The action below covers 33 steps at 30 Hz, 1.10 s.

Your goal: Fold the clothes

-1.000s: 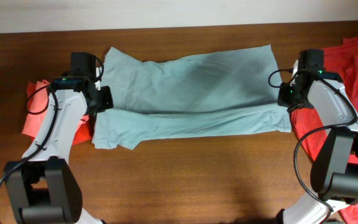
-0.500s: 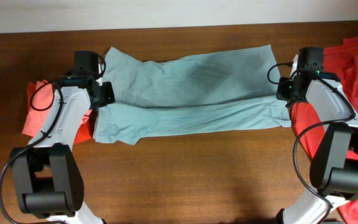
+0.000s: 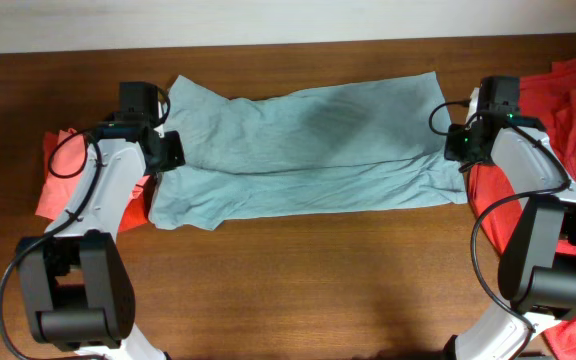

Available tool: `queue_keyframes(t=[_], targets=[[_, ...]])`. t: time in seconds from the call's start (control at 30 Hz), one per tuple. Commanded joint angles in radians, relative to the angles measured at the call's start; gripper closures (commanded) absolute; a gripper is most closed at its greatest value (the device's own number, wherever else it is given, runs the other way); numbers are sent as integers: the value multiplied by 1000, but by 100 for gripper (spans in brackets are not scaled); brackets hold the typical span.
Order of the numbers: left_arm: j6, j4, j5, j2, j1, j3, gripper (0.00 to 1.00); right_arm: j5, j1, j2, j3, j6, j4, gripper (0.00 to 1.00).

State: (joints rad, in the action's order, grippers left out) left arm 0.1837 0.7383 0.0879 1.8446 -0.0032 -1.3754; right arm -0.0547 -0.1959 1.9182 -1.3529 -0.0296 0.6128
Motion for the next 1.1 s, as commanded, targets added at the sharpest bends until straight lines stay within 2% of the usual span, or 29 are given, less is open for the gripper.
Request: queue_keyframes(t=[0.0,0.1,0.3,0.73,1.07], targets=[[10,50,14,11,6,2,64,39,-1,6,2,22,27,54],[10,116,14,11,6,2,55,91,-1,7,7,31,45,58],[10,270,-12,11,6,8,54,114,-1,16,65,30,41,60],[10,113,-100,78,5,106,54,138,-1,111,100,30,47,59],[9,132,-53,183,6,152,55,38,-2,117,100,-8,325,59]])
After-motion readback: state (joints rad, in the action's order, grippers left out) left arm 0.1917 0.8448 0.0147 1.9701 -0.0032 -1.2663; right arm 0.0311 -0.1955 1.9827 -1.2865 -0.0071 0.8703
